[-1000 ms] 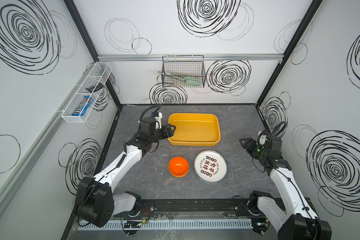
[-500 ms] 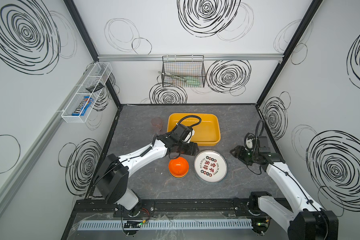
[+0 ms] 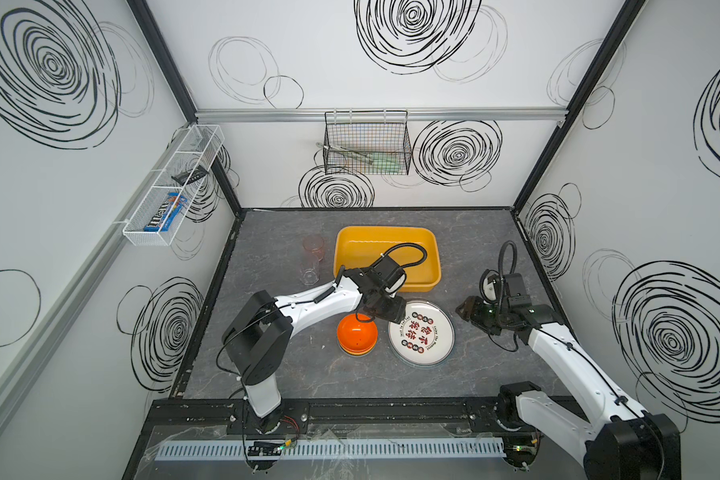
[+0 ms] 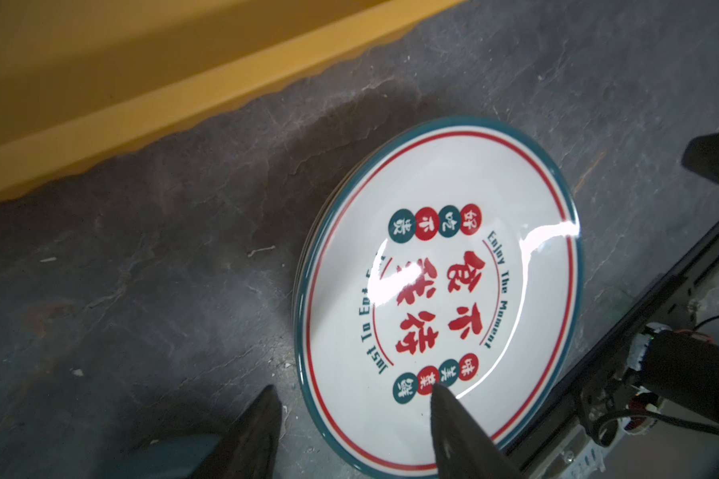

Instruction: Place the mixed dishes into the plastic bin

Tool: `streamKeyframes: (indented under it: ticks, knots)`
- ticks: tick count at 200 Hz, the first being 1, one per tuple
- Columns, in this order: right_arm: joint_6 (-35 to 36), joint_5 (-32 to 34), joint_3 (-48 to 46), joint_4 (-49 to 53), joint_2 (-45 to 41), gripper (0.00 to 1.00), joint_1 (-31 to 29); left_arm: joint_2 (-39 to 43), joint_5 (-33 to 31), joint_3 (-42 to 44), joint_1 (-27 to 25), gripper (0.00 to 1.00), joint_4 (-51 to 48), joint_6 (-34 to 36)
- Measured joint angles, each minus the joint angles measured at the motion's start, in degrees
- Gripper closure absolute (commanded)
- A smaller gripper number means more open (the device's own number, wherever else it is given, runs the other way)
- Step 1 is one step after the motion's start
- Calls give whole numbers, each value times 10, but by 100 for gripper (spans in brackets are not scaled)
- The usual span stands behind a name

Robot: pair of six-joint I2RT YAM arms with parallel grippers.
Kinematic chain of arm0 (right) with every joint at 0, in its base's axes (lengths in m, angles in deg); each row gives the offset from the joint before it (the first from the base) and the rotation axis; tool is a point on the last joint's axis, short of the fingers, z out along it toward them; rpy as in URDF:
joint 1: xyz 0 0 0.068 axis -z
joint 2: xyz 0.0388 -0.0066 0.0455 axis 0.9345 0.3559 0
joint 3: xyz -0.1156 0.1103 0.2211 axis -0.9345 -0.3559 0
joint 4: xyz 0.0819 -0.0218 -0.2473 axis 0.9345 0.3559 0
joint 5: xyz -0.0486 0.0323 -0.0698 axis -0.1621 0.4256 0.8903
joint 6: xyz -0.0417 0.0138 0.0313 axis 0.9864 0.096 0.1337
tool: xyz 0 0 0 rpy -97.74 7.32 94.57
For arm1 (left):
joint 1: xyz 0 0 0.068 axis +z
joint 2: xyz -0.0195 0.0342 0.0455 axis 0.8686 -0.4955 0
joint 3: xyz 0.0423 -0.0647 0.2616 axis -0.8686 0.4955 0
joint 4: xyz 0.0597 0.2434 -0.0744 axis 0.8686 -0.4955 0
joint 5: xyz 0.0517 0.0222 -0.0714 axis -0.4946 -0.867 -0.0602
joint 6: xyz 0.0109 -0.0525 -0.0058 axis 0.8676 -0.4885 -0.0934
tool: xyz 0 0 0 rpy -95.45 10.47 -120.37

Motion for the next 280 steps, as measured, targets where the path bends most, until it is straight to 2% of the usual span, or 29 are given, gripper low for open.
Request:
streamKeyframes:
  ticks: [45, 161, 280]
  knots:
    - [-2, 2, -3, 0, 0, 42, -7, -18, -24, -2, -7, 36, -12, 2]
    - [-11, 4, -19, 0, 6, 43, -9, -32, -12, -2, -13, 53, -7, 2]
    - [-13, 4, -29, -2, 6, 43, -10, -45, 3, -2, -15, 56, -5, 1]
